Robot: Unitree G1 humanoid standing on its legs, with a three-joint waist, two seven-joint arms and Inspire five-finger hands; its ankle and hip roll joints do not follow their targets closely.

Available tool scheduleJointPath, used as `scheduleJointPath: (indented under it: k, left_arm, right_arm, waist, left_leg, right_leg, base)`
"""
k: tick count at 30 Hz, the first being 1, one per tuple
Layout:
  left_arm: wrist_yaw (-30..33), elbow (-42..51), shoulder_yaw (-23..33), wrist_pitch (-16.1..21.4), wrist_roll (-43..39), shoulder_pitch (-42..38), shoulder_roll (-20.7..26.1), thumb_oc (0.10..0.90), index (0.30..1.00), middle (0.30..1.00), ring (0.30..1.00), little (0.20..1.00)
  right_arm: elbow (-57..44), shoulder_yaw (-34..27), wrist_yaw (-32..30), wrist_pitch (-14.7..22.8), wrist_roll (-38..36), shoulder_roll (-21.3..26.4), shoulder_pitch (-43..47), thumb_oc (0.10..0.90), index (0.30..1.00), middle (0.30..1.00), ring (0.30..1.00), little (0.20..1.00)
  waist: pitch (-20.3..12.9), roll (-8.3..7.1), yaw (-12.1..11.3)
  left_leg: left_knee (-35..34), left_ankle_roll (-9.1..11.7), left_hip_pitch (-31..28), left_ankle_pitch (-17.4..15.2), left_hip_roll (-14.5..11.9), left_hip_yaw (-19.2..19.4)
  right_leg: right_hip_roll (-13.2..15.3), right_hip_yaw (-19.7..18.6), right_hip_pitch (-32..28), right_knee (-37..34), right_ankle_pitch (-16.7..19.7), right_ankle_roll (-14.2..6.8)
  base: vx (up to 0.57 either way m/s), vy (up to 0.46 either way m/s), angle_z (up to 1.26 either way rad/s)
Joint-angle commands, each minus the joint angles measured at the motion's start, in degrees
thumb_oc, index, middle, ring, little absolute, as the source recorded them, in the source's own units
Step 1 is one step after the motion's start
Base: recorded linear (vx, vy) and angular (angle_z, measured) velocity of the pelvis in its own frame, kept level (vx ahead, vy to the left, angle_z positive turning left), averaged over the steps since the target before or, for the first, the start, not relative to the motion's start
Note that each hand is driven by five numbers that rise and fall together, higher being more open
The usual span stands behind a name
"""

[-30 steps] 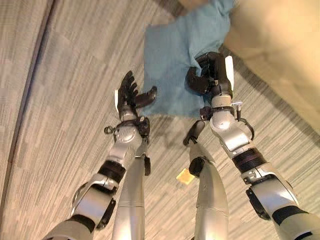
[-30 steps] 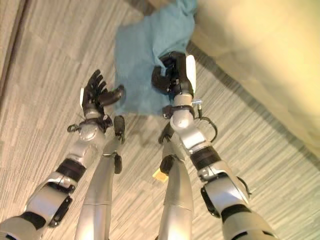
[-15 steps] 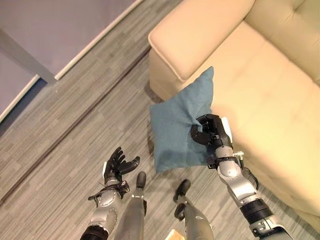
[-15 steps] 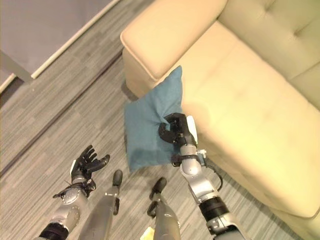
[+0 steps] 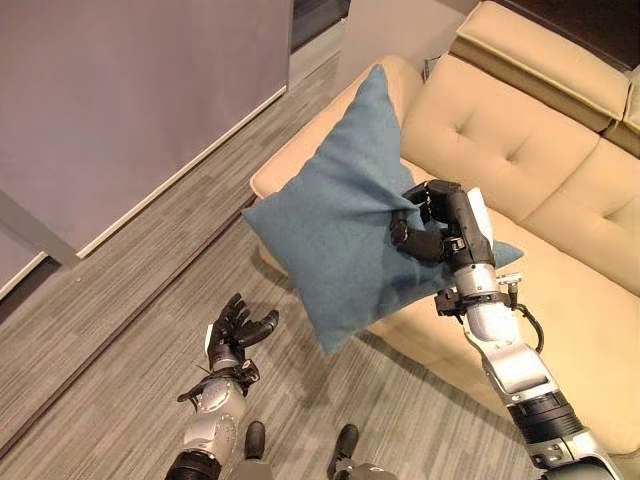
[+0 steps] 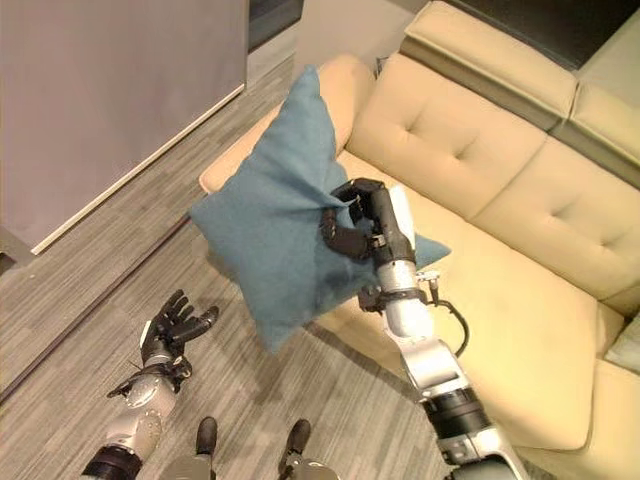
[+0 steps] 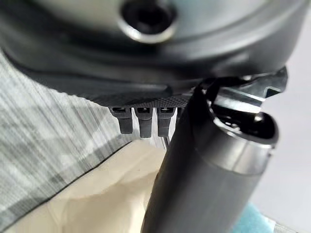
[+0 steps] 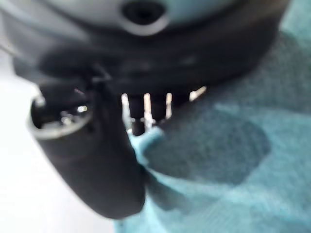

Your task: Pick up all the scattered cushions and arrange them neatly on the sofa.

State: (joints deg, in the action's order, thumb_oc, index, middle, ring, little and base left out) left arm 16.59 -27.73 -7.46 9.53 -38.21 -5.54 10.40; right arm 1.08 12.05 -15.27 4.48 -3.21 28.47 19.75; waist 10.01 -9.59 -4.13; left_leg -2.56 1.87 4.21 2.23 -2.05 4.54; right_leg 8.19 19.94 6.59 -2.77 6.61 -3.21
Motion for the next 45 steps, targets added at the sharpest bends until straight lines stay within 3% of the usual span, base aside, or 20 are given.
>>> scheduleJointPath:
  k: [1, 15, 26, 36, 37, 38, 39, 45]
  left_arm:
    - [0.55, 2.52, -1.52, 7.05, -1.83, -2.82, 0.22, 0.800, 0.900, 0.900, 0.900, 0.900]
    - [0.50, 2.73, -2.16, 8.81, -1.85, -6.46, -0.53, 0.800, 0.900, 0.900, 0.900, 0.900]
    - [1.64, 1.97, -4.91, 10.18, -3.71, -11.93, -2.57, 0.800, 0.900, 0.900, 0.900, 0.900]
    - [3.52, 5.42, -9.34, 13.84, -6.38, -20.71, -5.25, 0.800, 0.900, 0.900, 0.900, 0.900]
    - [3.65, 5.72, -9.68, 14.16, -6.57, -21.34, -5.42, 0.772, 0.858, 0.858, 0.858, 0.858]
    - [3.65, 5.70, -9.67, 14.17, -6.57, -21.36, -5.42, 0.525, 0.488, 0.488, 0.488, 0.488]
    - [3.80, 6.22, -9.94, 14.64, -6.88, -22.01, -5.65, 0.402, 0.302, 0.302, 0.302, 0.302]
    - [2.55, 8.87, -10.48, 15.14, -7.43, -22.25, -6.04, 0.400, 0.300, 0.300, 0.300, 0.300]
  right_arm:
    - [-8.16, -4.21, -3.14, 11.36, -4.70, -0.74, 10.09, 0.400, 0.300, 0.300, 0.300, 0.300]
    - [-12.29, -2.76, -1.84, 13.38, -7.10, -2.70, 13.91, 0.400, 0.300, 0.300, 0.300, 0.300]
    - [-17.00, 0.41, -1.13, 15.37, -11.11, -8.02, 18.17, 0.400, 0.300, 0.300, 0.300, 0.300]
    - [-18.69, 4.65, -0.31, 16.23, -14.64, -14.30, 17.71, 0.400, 0.300, 0.300, 0.300, 0.300]
    - [-18.49, 5.01, -0.24, 16.23, -14.82, -14.72, 17.56, 0.400, 0.300, 0.300, 0.300, 0.300]
    - [-18.48, 5.01, -0.24, 16.24, -14.82, -14.72, 17.57, 0.400, 0.300, 0.300, 0.300, 0.300]
    - [-18.12, 5.27, -0.33, 16.16, -14.66, -15.10, 17.30, 0.400, 0.300, 0.300, 0.300, 0.300]
    - [-16.76, 4.60, 0.45, 16.09, -14.85, -15.82, 14.72, 0.400, 0.300, 0.300, 0.300, 0.300]
  waist:
    - [-8.77, 1.84, -1.12]
    - [-11.01, 3.07, -0.47]
    - [-11.88, 3.00, 0.77]
    - [-12.44, 3.77, 2.89]
    - [-12.49, 3.88, 3.05]
    - [-12.48, 3.88, 3.05]
    - [-12.52, 4.07, 3.24]
    - [-12.50, 4.89, 3.67]
  left_leg:
    - [0.52, 1.28, -1.98, -6.17, 0.28, -4.00]
    - [-1.65, 1.65, -4.35, -5.80, 0.55, -3.09]
    - [-1.68, 1.50, -5.08, -6.22, 0.55, -2.36]
    - [-1.68, 1.26, -5.62, -6.51, 0.56, -1.27]
    - [-1.69, 1.22, -5.66, -6.53, 0.61, -1.22]
    - [-1.69, 1.21, -5.67, -6.53, 0.61, -1.21]
    - [-1.69, 1.19, -5.75, -6.54, 0.63, -1.15]
    - [-1.69, 1.06, -5.95, -6.52, 0.91, -0.83]
  right_leg:
    - [1.09, 3.00, -3.45, 5.10, -6.79, -6.50]
    - [0.63, 2.45, -5.79, 2.75, -6.45, -6.57]
    - [0.61, 1.69, -5.81, 2.96, -6.29, -6.46]
    - [0.61, 0.31, -5.26, 3.43, -6.11, -6.46]
    - [0.61, 0.19, -5.24, 3.43, -6.10, -6.45]
    - [0.61, 0.17, -5.24, 3.44, -6.10, -6.45]
    - [0.69, 0.13, -5.25, 3.45, -6.10, -6.45]
    - [1.01, 0.07, -5.48, 3.55, -6.13, -6.53]
  base:
    - [0.05, 0.001, -0.15]
    - [0.03, 0.007, -0.02]
    - [0.01, 0.004, -0.03]
    - [0.00, 0.008, -0.04]
    - [-0.01, 0.009, -0.11]
    - [0.00, 0.009, -0.14]
    - [0.00, 0.010, -0.15]
    - [0.00, 0.003, -0.03]
